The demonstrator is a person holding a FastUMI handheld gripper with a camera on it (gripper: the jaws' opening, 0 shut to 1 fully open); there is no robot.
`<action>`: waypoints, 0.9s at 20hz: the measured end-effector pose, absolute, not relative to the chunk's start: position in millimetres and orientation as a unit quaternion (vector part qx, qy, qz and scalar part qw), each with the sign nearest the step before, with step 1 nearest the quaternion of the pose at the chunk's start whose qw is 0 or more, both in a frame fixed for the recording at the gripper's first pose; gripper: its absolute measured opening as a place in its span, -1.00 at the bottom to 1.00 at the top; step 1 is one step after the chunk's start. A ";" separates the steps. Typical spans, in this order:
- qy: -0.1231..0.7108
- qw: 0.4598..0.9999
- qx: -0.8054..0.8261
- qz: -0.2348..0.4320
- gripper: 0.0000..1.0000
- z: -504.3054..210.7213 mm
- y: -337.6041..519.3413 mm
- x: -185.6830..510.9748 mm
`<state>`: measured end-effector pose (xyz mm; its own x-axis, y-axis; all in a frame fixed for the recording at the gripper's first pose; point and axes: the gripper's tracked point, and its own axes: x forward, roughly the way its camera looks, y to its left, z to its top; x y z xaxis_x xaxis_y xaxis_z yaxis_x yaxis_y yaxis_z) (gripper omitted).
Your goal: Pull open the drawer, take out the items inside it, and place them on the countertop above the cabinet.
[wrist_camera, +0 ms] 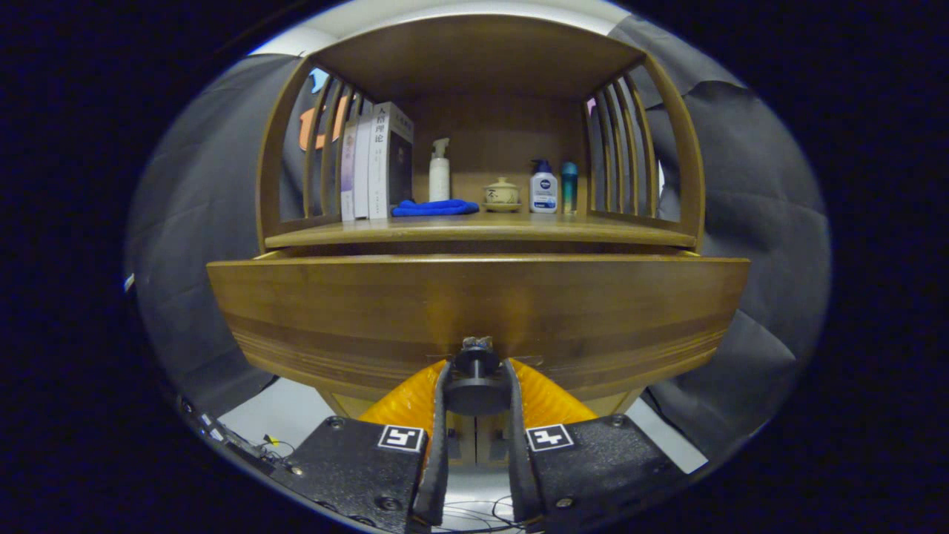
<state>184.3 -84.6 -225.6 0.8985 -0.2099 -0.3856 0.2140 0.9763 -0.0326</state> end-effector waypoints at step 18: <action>0.231 0.970 0.012 -0.077 -0.26 -232.3 -73.8 132.6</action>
<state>132.6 -73.8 -232.3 0.8816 -0.1435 -0.4497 0.1544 0.9879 -0.0127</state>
